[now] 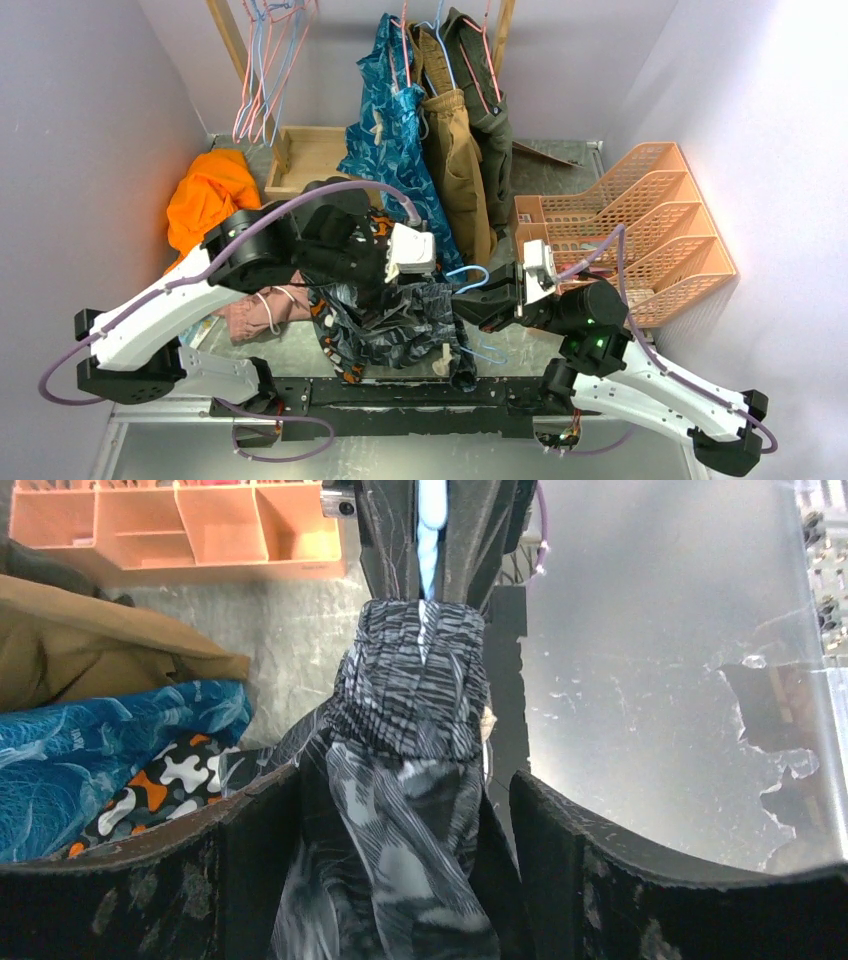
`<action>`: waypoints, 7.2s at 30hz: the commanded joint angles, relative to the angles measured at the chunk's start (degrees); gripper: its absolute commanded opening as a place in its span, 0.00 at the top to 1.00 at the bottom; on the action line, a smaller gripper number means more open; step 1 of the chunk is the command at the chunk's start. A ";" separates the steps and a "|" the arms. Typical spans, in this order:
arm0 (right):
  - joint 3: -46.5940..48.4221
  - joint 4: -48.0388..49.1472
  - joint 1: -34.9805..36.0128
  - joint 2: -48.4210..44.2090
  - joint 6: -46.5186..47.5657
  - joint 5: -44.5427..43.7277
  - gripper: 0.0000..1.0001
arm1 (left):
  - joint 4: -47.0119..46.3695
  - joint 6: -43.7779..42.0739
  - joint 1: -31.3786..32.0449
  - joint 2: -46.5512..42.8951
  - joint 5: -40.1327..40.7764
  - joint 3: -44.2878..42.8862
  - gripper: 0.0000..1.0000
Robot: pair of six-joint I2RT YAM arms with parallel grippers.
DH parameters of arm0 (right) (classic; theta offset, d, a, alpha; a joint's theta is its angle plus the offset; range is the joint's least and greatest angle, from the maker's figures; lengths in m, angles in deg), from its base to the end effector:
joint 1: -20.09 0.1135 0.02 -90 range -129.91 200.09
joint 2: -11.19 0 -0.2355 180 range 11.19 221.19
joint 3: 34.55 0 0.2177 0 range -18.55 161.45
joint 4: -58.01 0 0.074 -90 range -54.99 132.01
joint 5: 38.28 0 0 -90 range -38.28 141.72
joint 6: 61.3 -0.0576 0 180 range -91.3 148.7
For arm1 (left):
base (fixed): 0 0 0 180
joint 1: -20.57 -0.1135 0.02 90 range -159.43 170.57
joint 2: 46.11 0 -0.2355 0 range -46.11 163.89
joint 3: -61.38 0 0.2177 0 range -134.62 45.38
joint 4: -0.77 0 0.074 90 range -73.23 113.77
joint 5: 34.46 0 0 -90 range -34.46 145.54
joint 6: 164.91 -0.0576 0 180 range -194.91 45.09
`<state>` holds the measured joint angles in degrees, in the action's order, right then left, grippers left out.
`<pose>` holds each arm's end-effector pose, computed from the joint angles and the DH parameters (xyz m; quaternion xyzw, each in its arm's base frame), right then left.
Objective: Place the shorts on the hanger
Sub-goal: Hang the shorts on the hanger.
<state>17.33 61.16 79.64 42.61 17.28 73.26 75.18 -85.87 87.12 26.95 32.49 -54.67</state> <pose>0.0527 0.1313 0.3635 -0.3621 0.4273 0.5605 0.6100 0.0665 -0.2099 0.4210 0.6112 0.6052 -0.3777 0.3428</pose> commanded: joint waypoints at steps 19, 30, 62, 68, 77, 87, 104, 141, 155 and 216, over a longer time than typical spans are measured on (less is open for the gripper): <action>5.32 -1.28 -0.27 1.08 1.22 2.60 1.00 | 2.05 -2.22 0.17 0.19 -0.15 3.41 0.93; 13.52 -18.09 -0.26 0.76 5.12 0.43 0.61 | -4.62 -0.90 0.17 -6.98 2.16 8.66 0.93; 14.16 -40.07 -0.26 -1.66 -12.30 -26.17 0.38 | -35.51 13.39 0.17 -44.42 32.29 31.26 0.93; 13.22 -38.01 -0.27 7.06 -14.08 -13.92 0.27 | -36.33 15.75 0.17 -43.87 38.84 31.42 0.93; 9.12 -31.68 1.03 9.46 -16.96 -21.54 0.25 | -41.36 20.59 0.17 -43.97 50.45 35.48 0.93; 11.58 -30.20 4.50 17.20 -15.41 -26.56 0.23 | -41.49 22.07 0.17 -40.16 52.62 35.58 0.93; 17.89 -41.72 6.49 22.00 -13.56 -44.36 1.00 | -37.94 19.75 0.19 -39.09 46.78 33.26 0.93; 44.97 -71.47 6.42 21.71 -11.08 -56.79 1.00 | -20.19 14.86 0.17 -38.66 23.15 30.21 0.93; 45.93 -72.06 6.47 20.51 -10.27 -59.74 1.00 | -16.72 12.46 0.17 -40.33 16.46 27.90 0.93; 75.99 -74.06 6.41 47.28 -16.48 -26.18 1.00 | -54.78 16.82 0.17 -44.43 23.30 53.55 0.93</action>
<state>95.03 -14.53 86.02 89.32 -0.38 38.64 33.45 -69.46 87.16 -14.86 58.67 -3.64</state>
